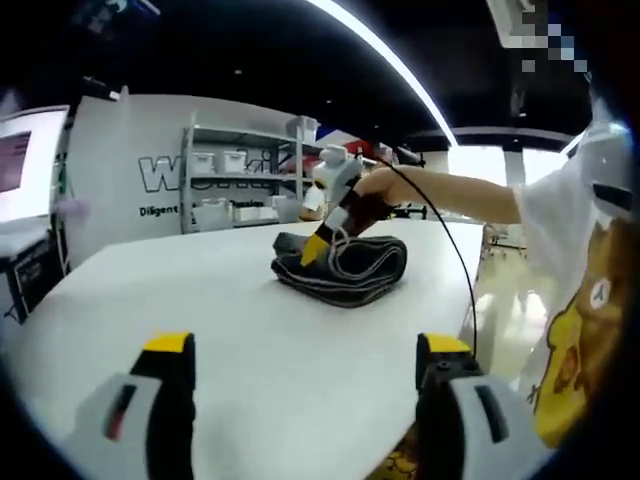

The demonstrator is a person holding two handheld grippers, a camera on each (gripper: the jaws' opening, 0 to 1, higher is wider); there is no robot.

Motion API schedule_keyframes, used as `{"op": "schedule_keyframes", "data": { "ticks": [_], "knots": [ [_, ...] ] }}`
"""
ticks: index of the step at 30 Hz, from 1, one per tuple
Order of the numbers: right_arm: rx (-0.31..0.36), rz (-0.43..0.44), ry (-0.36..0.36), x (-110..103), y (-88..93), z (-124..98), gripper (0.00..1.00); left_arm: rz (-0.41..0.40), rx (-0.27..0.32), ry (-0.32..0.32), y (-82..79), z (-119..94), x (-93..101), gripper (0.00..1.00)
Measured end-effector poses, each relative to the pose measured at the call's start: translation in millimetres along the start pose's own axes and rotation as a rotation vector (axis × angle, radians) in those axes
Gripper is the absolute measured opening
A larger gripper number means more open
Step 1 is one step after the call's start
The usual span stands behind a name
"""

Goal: Fold the towel on the table until its edges align and the towel forms a compact rectangular stack.

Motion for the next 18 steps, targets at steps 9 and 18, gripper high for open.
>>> {"op": "schedule_keyframes", "data": {
  "ticks": [9, 18],
  "knots": [
    [0.046, -0.012, -0.074, -9.9, -2.0, -9.6, 0.33, -0.003, 0.01, -0.007, -2.3, -3.2, 2.6, 0.96],
    [0.146, -0.062, -0.09, -15.1, -9.4, -39.7, 0.38, -0.005, 0.015, -0.015, -3.9, -6.2, 5.5, 0.96]
  ]
}}
Point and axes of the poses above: the point that each gripper's makers call its tool centre point, and the gripper's own axes: z roughly forward along the fingers, x roughly to its right, y roughly out of its underside, the point moved 3 cm from there along -z, roughly backward along the fingers, and after that the axes turned 13 degrees about y, right-handed, at the moved point
